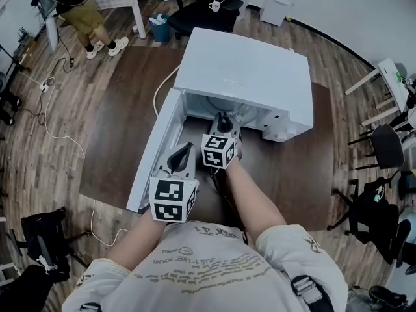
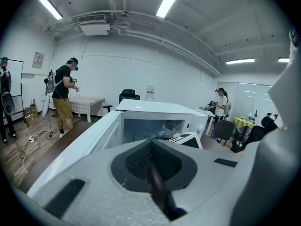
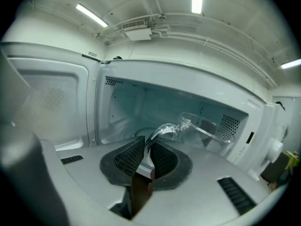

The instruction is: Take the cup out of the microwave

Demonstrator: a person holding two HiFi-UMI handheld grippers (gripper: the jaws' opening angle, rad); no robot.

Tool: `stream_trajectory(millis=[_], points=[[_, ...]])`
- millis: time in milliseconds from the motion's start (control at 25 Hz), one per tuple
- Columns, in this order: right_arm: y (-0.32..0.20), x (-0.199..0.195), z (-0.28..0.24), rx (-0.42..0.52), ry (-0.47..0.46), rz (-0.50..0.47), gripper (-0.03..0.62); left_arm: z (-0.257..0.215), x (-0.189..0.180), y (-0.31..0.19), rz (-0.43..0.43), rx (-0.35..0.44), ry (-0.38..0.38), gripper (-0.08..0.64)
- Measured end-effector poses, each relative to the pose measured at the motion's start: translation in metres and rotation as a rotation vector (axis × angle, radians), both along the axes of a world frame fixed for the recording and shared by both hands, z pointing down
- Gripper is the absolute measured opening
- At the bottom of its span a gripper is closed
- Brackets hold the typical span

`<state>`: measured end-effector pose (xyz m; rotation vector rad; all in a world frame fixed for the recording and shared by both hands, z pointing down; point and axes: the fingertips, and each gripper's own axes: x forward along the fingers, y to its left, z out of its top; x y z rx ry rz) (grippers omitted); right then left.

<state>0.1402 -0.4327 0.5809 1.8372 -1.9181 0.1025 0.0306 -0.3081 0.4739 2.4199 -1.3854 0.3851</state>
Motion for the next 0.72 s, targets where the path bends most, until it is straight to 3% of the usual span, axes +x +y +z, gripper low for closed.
stream_trajectory(millis=[720], points=[[0.113,0.011,-0.079,0.073,-0.026,-0.074,0.054,-0.019,0.015,0.041,-0.001,0.048,0.04,0.014]])
